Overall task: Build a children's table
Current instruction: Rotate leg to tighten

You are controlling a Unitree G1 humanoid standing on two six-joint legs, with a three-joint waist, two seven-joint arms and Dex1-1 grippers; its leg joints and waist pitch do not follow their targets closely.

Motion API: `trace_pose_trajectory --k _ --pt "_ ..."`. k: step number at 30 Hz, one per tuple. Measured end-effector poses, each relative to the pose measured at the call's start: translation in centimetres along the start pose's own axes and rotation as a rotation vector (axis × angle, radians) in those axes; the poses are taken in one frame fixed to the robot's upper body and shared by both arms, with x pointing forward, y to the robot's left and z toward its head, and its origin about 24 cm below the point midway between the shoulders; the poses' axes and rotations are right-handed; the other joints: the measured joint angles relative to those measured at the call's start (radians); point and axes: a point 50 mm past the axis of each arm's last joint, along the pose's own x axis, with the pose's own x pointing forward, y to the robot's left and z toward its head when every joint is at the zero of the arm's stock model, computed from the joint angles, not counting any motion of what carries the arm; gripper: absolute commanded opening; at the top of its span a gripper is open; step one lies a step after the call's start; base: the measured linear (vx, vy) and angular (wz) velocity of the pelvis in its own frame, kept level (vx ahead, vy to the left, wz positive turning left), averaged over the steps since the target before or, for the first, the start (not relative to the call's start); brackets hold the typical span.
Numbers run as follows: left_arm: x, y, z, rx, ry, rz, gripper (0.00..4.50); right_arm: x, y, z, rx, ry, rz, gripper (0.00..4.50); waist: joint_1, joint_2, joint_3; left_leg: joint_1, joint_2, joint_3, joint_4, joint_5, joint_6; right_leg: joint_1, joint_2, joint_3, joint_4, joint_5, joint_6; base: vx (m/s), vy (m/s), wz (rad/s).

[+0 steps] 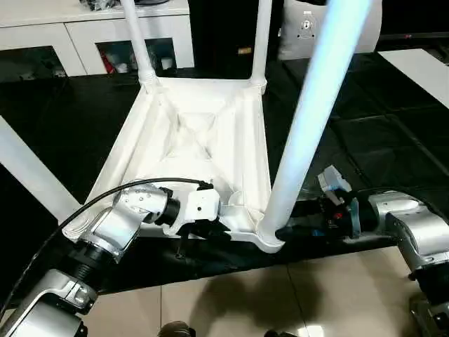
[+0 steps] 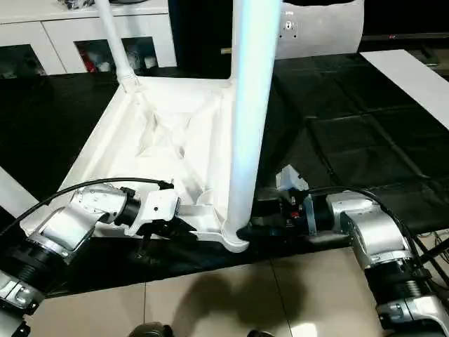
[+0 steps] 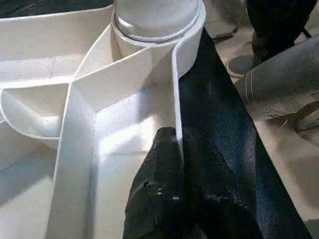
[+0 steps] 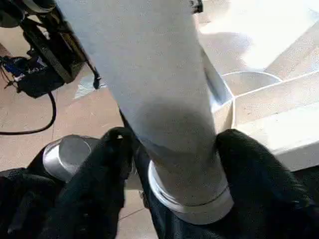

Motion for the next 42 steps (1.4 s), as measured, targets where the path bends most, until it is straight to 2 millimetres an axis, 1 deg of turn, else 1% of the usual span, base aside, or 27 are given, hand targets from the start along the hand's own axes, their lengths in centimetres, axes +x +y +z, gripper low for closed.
trace_pose_trajectory --k 2,4,5,6,7,12,13,17,21,23,25,26,27,28,29,30,31,32,33,34,35,37,38,40,42 --pt "0.0 0.0 0.0 -0.002 -0.001 0.0 0.0 0.0 0.0 0.0 0.003 -0.006 -0.002 2.35 0.0 0.0 0.0 0.0 0.0 0.0 0.0 0.0 0.0 0.0 0.0 0.0 0.0 0.0 0.0 0.0 0.0 0.0" --pt "0.0 0.0 0.0 -0.01 -0.003 0.001 0.0 0.1 0.0 0.0 0.005 -0.02 -0.013 2.29 0.0 0.0 0.0 0.0 0.0 0.0 0.0 0.0 0.0 0.0 0.0 0.0 0.0 0.0 0.0 0.0 0.0 0.0" --pt "0.1 0.0 0.0 -0.023 -0.006 0.004 0.0 0.2 -0.1 -0.1 0.009 -0.036 -0.025 2.2 0.0 0.0 0.0 0.0 0.0 0.0 0.0 0.0 0.0 0.0 0.0 0.0 0.0 0.0 0.0 0.0 0.0 0.0" --pt "0.0 0.1 0.0 -0.044 -0.014 0.014 0.0 0.6 -0.1 -0.2 0.015 -0.058 -0.039 2.1 -0.002 0.0 0.0 0.0 0.0 0.0 0.0 0.0 -0.001 0.0 0.0 0.0 0.001 0.0 0.0 0.0 0.0 0.0" --pt "-0.1 0.2 -0.1 -0.062 -0.013 0.03 0.0 0.9 -0.2 -0.2 0.017 -0.073 -0.062 2.1 -0.004 0.0 0.0 -0.001 0.0 0.0 0.0 0.0 -0.001 0.001 0.0 0.001 0.002 0.0 -0.001 0.0 0.0 0.0" --pt "0.4 1.0 -0.2 -0.137 0.0 0.168 0.0 1.8 -1.4 -0.1 0.006 -0.124 -0.271 1.97 -0.042 0.001 0.0 0.007 0.0 -0.001 0.0 0.002 -0.005 0.006 0.0 0.002 0.001 -0.002 0.003 0.0 0.0 0.0" --pt "0.6 1.2 -0.2 -0.149 -0.002 0.188 0.0 1.9 -1.6 0.0 0.005 -0.129 -0.299 1.97 -0.048 0.001 0.0 0.007 0.0 -0.001 0.0 0.002 -0.005 0.006 0.0 0.002 0.001 -0.002 0.003 0.0 0.0 0.0" --pt "1.7 2.1 0.2 -0.242 -0.022 0.32 0.0 2.8 -2.8 0.2 0.06 -0.204 -0.511 1.92 -0.078 0.0 0.001 0.008 0.0 -0.003 0.0 0.002 -0.005 0.007 0.0 -0.001 -0.004 -0.002 0.003 0.0 0.0 0.0" --pt "3.4 3.3 1.2 -0.341 -0.047 0.452 0.0 4.4 -3.7 1.0 0.117 -0.264 -0.734 1.91 -0.094 0.0 0.001 0.007 0.0 -0.002 0.0 0.002 -0.005 0.006 0.0 0.0 -0.006 -0.001 0.003 0.0 0.0 0.0" --pt "3.8 3.6 1.5 -0.357 -0.051 0.481 0.0 4.9 -4.0 1.3 0.137 -0.287 -0.795 1.91 -0.098 0.001 0.001 0.007 0.0 -0.003 -0.001 0.002 -0.005 0.006 0.0 0.0 -0.006 -0.001 0.003 0.0 0.0 0.0" --pt "4.0 3.9 1.7 -0.36 -0.049 0.523 0.0 5.8 -4.4 1.7 0.17 -0.322 -0.858 1.91 -0.102 0.002 0.0 0.007 0.0 -0.002 -0.003 0.002 -0.005 0.005 0.001 0.0 -0.006 0.001 0.003 0.0 0.0 0.0" --pt "4.0 4.0 1.7 -0.361 -0.048 0.538 0.0 6.1 -4.5 1.9 0.175 -0.328 -0.878 1.91 -0.102 0.004 0.0 0.006 0.0 -0.002 -0.005 0.002 -0.005 0.004 0.001 0.0 -0.006 0.002 0.003 0.0 0.0 0.0" --pt "4.0 4.0 1.8 -0.36 -0.047 0.547 0.0 6.3 -4.6 2.0 0.174 -0.335 -0.891 2.26 -0.101 0.004 -0.001 0.006 0.0 -0.002 -0.007 0.002 -0.005 0.004 0.001 -0.001 -0.006 0.002 0.002 0.0 0.0 0.0" --pt "4.0 4.0 1.8 -0.359 -0.047 0.549 0.0 6.4 -4.6 2.0 0.17 -0.339 -0.893 2.47 -0.099 0.005 -0.001 0.006 0.0 -0.002 -0.008 0.002 -0.005 0.004 0.002 -0.001 -0.005 0.003 0.0 0.0 0.0 0.0" --pt "4.0 4.0 1.8 -0.358 -0.048 0.55 0.0 6.4 -4.6 2.0 0.164 -0.344 -0.894 2.47 -0.097 0.006 -0.002 0.006 0.0 -0.002 -0.01 0.002 -0.005 0.004 0.002 -0.001 -0.005 0.003 0.0 0.0 0.0 0.0" --pt "4.0 4.0 1.8 -0.355 -0.048 0.549 0.0 6.4 -4.6 1.9 0.163 -0.347 -0.894 2.63 -0.096 0.006 -0.002 0.006 0.0 -0.002 -0.01 0.002 -0.005 0.003 0.002 -0.001 -0.005 0.003 -0.001 0.0 0.0 0.0" --pt "4.0 4.0 1.9 -0.343 -0.046 0.544 0.0 6.4 -4.5 1.8 0.167 -0.346 -0.89 2.63 -0.094 0.006 -0.002 0.006 0.0 -0.002 -0.01 0.002 -0.005 0.003 0.002 -0.002 -0.005 0.002 -0.001 0.0 0.0 0.0" --pt "4.1 3.9 1.9 -0.328 -0.046 0.533 0.0 6.3 -4.4 1.5 0.173 -0.343 -0.888 2.7 -0.088 0.007 -0.002 0.006 0.0 -0.002 -0.01 0.002 -0.005 0.003 0.002 -0.002 -0.006 0.002 -0.001 0.0 0.0 0.0" --pt "4.0 3.9 1.9 -0.308 -0.045 0.521 0.0 6.1 -4.2 1.1 0.173 -0.341 -0.884 2.82 -0.081 0.007 -0.002 0.005 0.0 -0.002 -0.01 0.002 -0.004 0.003 0.002 -0.002 -0.006 0.002 -0.001 0.0 0.0 0.0" --pt "3.8 3.8 1.8 -0.295 -0.041 0.512 0.0 5.7 -4.1 0.9 0.161 -0.338 -0.874 2.82 -0.078 0.007 -0.002 0.004 0.0 -0.002 -0.01 0.001 -0.004 0.003 0.001 -0.002 -0.006 0.002 -0.001 0.0 0.0 0.0" --pt "3.7 3.7 1.7 -0.284 -0.039 0.502 0.0 5.4 -4.0 0.7 0.148 -0.327 -0.858 3.03 -0.075 0.007 -0.002 0.004 0.0 -0.002 -0.01 0.001 -0.004 0.003 0.001 -0.002 -0.006 0.002 -0.001 0.0 0.0 0.0" --pt "3.7 3.6 1.6 -0.269 -0.04 0.49 0.0 4.8 -3.7 0.3 0.133 -0.318 -0.833 3.07 -0.07 0.008 -0.001 0.004 0.0 -0.001 -0.009 0.001 -0.004 0.003 0.001 -0.002 -0.006 0.002 -0.001 0.0 0.0 0.0" --pt "3.5 3.6 1.5 -0.259 -0.038 0.48 0.0 4.2 -3.7 0.1 0.116 -0.303 -0.809 3.15 -0.064 0.009 -0.001 0.004 0.0 -0.001 -0.008 0.001 -0.004 0.003 0.001 -0.002 -0.005 0.002 -0.001 0.0 0.0 0.0" --pt "3.4 3.4 1.4 -0.244 -0.039 0.462 0.0 3.6 -3.5 -0.2 0.113 -0.295 -0.776 3.42 -0.055 0.009 -0.001 0.005 0.0 -0.001 -0.008 0.001 -0.004 0.004 0.001 -0.002 -0.005 0.002 -0.001 0.0 0.0 0.0" --pt "3.3 3.1 1.3 -0.214 -0.037 0.43 0.0 2.7 -3.0 -0.5 0.088 -0.277 -0.712 3.51 -0.048 0.01 -0.001 0.005 0.0 -0.001 -0.008 0.001 -0.004 0.004 0.001 -0.002 -0.005 0.002 -0.001 0.0 0.0 0.0"
